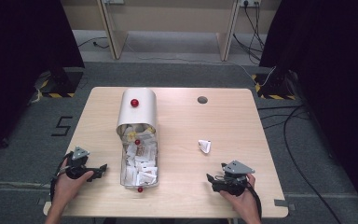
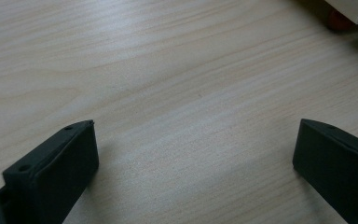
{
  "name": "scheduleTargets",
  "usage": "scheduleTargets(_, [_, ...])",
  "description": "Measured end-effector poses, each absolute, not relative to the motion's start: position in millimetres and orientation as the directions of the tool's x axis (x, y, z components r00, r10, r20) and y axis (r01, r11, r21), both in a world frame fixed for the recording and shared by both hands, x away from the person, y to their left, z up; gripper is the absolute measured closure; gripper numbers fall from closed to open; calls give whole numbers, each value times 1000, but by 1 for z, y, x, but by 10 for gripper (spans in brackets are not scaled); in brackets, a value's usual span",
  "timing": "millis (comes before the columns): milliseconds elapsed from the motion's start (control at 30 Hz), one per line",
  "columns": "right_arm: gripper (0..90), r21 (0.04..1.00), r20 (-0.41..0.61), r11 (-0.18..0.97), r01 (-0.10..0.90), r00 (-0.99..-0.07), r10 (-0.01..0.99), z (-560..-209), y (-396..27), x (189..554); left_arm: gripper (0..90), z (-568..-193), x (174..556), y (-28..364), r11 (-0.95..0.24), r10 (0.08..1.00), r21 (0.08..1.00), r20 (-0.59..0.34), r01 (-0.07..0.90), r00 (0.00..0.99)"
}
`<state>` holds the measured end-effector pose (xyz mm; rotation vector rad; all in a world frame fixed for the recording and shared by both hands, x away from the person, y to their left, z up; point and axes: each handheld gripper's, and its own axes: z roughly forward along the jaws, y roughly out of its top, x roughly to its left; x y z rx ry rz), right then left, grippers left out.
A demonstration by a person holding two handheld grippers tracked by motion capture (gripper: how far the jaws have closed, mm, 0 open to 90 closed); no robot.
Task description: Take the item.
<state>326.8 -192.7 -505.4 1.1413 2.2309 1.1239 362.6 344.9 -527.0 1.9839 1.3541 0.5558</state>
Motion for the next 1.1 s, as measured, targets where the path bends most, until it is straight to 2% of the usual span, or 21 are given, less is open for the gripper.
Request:
scheduleTargets(467, [255, 785, 32, 339, 519, -580, 814, -510, -198, 317, 0, -527, 363, 345, -243, 928, 724, -20, 645, 373])
scheduleTargets(1100, [256, 739, -16, 388, 551, -561, 828, -517, -202, 301, 0, -527, 363, 345, -242, 928, 724, -22, 646, 372])
